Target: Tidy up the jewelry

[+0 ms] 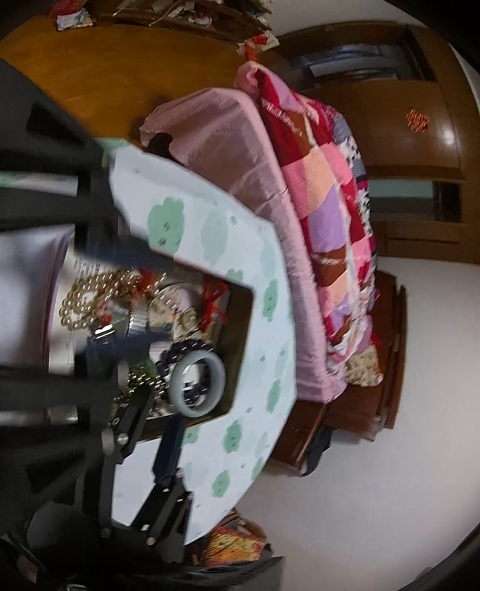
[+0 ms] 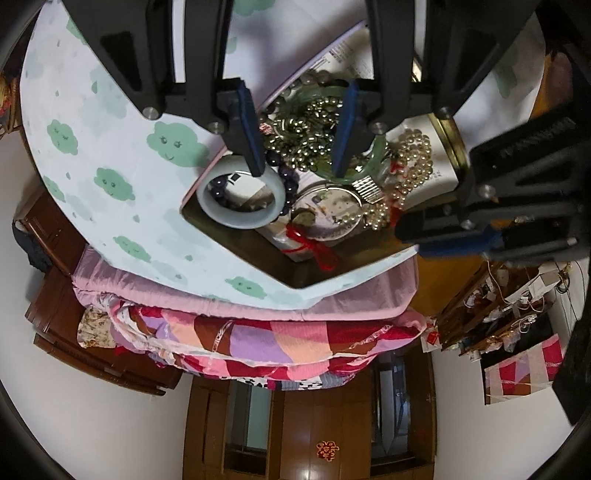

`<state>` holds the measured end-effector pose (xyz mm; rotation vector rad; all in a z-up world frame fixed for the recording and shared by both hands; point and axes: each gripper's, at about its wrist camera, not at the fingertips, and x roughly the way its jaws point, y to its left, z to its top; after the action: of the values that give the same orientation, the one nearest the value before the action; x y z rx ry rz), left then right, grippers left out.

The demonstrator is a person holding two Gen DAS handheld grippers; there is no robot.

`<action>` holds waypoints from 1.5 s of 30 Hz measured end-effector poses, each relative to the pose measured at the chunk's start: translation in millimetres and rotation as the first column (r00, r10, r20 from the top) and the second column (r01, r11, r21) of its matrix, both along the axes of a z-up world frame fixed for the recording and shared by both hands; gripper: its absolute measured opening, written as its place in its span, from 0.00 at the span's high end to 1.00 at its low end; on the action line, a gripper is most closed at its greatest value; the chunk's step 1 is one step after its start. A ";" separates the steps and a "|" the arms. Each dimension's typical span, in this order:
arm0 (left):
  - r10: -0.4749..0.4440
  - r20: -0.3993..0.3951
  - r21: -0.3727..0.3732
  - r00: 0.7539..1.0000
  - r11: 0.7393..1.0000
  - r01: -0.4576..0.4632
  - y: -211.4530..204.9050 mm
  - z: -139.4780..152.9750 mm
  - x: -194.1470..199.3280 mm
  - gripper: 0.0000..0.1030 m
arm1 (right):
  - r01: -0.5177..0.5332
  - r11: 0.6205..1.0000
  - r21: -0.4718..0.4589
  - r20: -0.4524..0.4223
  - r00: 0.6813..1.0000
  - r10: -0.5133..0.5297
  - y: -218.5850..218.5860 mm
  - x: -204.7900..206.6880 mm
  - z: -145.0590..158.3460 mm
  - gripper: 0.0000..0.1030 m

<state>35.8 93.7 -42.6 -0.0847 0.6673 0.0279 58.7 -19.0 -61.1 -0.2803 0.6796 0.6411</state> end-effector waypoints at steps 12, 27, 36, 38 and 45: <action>0.060 0.119 0.015 0.991 0.998 -0.062 4.3 43.2 -25.2 0.26 | 0.034 0.993 0.113 0.059 0.997 -0.041 -32.8 -25.3 41.9 0.33; 0.060 0.145 0.025 0.988 0.998 -0.064 0.0 55.0 -32.7 0.25 | 0.065 0.988 0.138 0.102 0.992 -0.080 -45.8 -31.5 56.8 0.27; 0.055 0.155 0.029 0.986 0.998 -0.061 -3.6 59.2 -35.4 0.25 | 0.057 0.990 0.131 0.115 0.991 -0.072 -46.9 -35.5 60.4 0.26; 0.055 0.156 0.027 0.986 0.998 -0.060 -3.8 59.9 -35.8 0.25 | 0.057 0.990 0.132 0.119 0.990 -0.073 -48.0 -36.1 61.0 0.26; 0.062 0.154 0.029 0.986 0.997 -0.067 -3.7 62.4 -36.0 0.25 | 0.056 0.989 0.135 0.121 0.990 -0.073 -49.0 -36.9 61.8 0.24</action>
<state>-0.2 90.0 19.8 -0.0751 0.5098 0.0943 21.8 -68.0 0.7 -0.1742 0.5213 0.5983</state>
